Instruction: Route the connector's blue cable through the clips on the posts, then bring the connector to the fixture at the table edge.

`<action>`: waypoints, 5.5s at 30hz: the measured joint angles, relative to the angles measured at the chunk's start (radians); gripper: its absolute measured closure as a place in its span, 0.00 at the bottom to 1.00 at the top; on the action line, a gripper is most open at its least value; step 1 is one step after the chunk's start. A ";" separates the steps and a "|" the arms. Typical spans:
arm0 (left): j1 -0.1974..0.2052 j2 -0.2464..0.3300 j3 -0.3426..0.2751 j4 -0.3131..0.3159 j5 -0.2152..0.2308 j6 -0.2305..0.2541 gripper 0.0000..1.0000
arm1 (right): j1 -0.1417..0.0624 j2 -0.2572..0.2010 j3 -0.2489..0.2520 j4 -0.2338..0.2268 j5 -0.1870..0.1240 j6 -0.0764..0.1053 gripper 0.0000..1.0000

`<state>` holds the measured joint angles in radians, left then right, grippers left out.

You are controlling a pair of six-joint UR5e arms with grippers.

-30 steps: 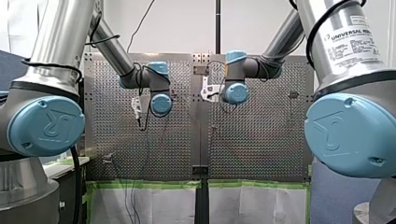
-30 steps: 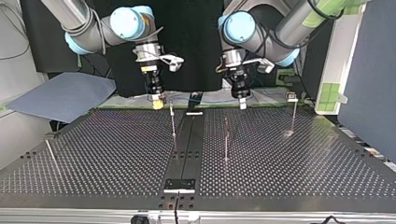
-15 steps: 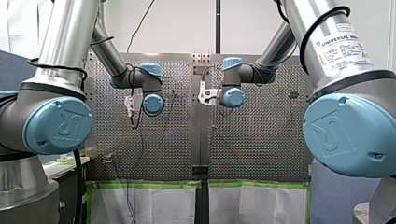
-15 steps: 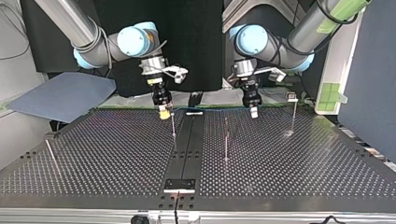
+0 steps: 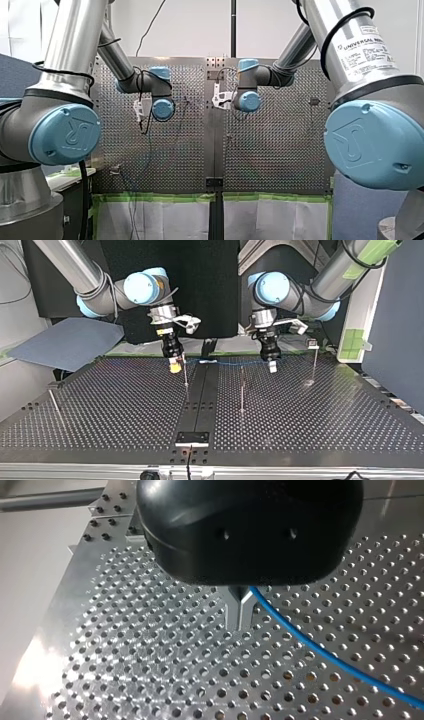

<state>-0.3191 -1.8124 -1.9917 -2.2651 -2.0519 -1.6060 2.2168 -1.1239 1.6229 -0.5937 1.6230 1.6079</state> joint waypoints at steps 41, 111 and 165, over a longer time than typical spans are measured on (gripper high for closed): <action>0.040 -0.068 0.099 -0.039 0.088 -0.023 1.00 | -0.025 0.000 -0.001 0.017 0.000 0.001 1.00; 0.118 -0.190 0.253 -0.072 0.205 -0.095 1.00 | -0.126 0.157 -0.248 0.070 -0.172 0.013 1.00; 0.120 -0.183 0.245 -0.218 0.267 -0.120 0.00 | -0.110 0.166 -0.277 0.149 -0.175 0.011 1.00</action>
<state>-0.1993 -1.9949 -1.7470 -2.4829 -1.7853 -1.7256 2.1070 -0.9580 1.3463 -0.4444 1.4476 1.6189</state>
